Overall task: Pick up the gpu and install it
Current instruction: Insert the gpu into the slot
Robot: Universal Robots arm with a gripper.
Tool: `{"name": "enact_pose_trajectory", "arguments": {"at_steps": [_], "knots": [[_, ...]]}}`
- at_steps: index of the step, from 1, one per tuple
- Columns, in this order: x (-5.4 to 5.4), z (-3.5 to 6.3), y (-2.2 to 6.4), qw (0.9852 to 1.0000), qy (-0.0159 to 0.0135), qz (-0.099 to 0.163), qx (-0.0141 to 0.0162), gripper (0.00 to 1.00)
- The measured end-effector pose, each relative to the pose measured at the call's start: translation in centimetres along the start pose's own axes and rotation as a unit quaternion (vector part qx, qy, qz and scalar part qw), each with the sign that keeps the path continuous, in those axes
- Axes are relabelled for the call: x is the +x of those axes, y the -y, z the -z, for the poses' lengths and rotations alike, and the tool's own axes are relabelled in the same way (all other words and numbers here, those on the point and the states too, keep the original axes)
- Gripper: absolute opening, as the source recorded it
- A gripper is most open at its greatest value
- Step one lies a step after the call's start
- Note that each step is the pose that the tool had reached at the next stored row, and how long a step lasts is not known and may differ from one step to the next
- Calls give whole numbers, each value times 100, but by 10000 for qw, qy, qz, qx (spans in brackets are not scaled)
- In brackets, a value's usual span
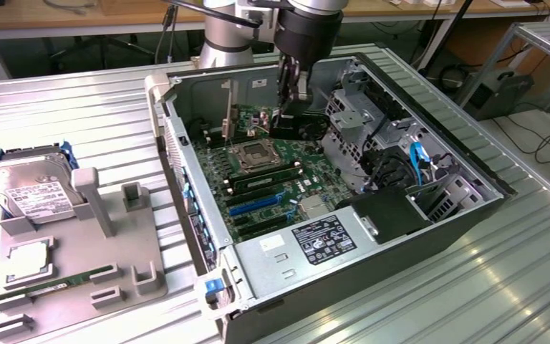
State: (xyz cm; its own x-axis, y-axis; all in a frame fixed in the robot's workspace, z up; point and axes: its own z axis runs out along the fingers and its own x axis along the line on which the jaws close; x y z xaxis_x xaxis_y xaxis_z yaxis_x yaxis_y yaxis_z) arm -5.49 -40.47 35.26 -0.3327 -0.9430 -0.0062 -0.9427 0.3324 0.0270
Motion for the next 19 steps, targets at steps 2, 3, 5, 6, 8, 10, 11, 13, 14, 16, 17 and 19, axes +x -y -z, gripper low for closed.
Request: {"name": "enact_pose_trajectory", "arguments": {"at_steps": [2,3,5,6,8,10,11,13,14,16,17,19], "knots": [[0,0,0,10000,-1,34,0,26],[0,0,0,10000,-1,50,0,26],[0,0,0,10000,-2,82,-1,26],[0,0,0,10000,-2,99,-1,26],[0,0,0,9999,-3,130,-1,26],[0,0,0,9999,-4,164,-1,26],[0,0,0,9998,-5,189,-1,26],[0,0,0,9997,-6,241,-2,26],[0,0,0,9996,-7,265,-2,26],[0,0,0,9996,-8,296,-2,26],[0,0,0,9995,-8,311,-2,26],[0,0,0,9994,-9,359,-2,26]]}}
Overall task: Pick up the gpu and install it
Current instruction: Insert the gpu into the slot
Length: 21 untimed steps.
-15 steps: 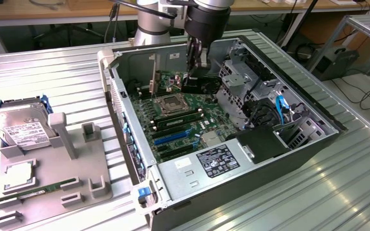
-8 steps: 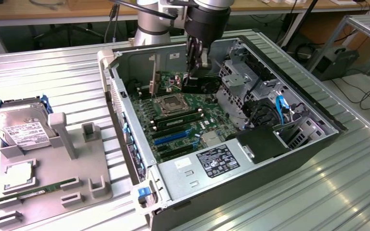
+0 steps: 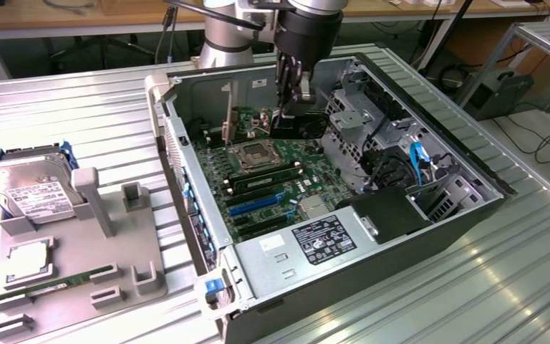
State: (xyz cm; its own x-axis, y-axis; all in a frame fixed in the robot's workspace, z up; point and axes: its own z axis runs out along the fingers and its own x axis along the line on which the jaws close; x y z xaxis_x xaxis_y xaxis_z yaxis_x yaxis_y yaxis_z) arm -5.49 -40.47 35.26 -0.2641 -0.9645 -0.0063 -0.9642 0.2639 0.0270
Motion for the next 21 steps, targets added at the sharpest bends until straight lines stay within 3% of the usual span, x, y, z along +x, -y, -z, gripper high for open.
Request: {"name": "enact_pose_trajectory", "arguments": {"at_steps": [21], "knots": [[0,0,0,9992,-11,404,-2,26]]}}
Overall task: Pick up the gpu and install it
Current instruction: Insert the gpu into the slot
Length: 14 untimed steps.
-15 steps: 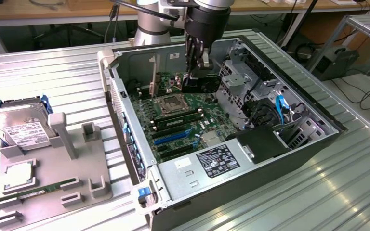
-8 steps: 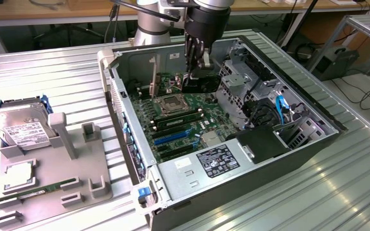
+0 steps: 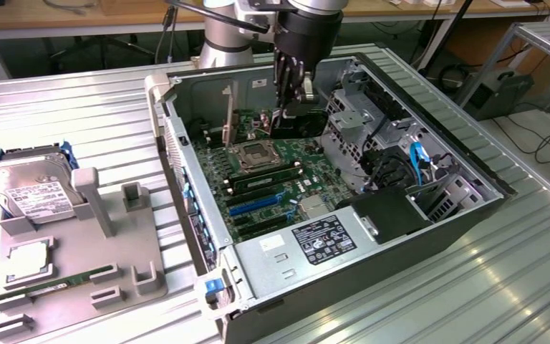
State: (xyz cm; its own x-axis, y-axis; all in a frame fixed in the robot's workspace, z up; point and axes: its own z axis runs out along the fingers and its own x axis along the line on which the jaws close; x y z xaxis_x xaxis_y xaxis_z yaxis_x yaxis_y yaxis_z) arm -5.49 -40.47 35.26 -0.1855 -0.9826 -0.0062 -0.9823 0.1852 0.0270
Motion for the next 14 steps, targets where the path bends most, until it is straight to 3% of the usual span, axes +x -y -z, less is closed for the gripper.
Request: {"name": "enact_pose_trajectory", "arguments": {"at_steps": [14], "knots": [[0,0,0,9995,-8,303,-2,26]]}}
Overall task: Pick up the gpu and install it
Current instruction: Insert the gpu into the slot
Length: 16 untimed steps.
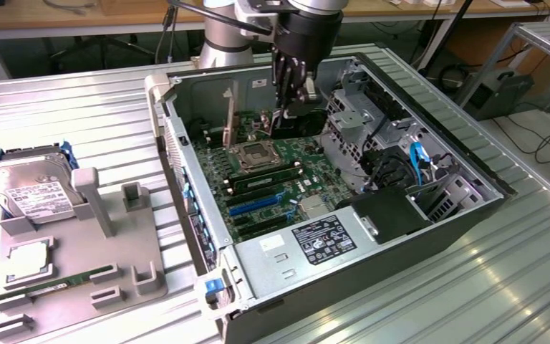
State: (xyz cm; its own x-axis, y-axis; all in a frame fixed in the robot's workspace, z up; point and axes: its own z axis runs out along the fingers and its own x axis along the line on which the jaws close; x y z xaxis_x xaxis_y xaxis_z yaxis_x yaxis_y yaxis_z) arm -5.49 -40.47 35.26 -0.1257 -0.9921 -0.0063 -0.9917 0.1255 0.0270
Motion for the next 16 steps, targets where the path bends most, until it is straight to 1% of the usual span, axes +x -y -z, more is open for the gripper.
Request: {"name": "enact_pose_trajectory", "arguments": {"at_steps": [10,11,12,13,16], "knots": [[0,0,0,9998,-5,207,-1,26],[0,0,0,9991,-12,427,-3,26],[-1,0,0,9971,0,763,-6,26],[0,0,0,9964,306,789,-21,26],[145,-13,19,9964,306,789,-21,26]]}}
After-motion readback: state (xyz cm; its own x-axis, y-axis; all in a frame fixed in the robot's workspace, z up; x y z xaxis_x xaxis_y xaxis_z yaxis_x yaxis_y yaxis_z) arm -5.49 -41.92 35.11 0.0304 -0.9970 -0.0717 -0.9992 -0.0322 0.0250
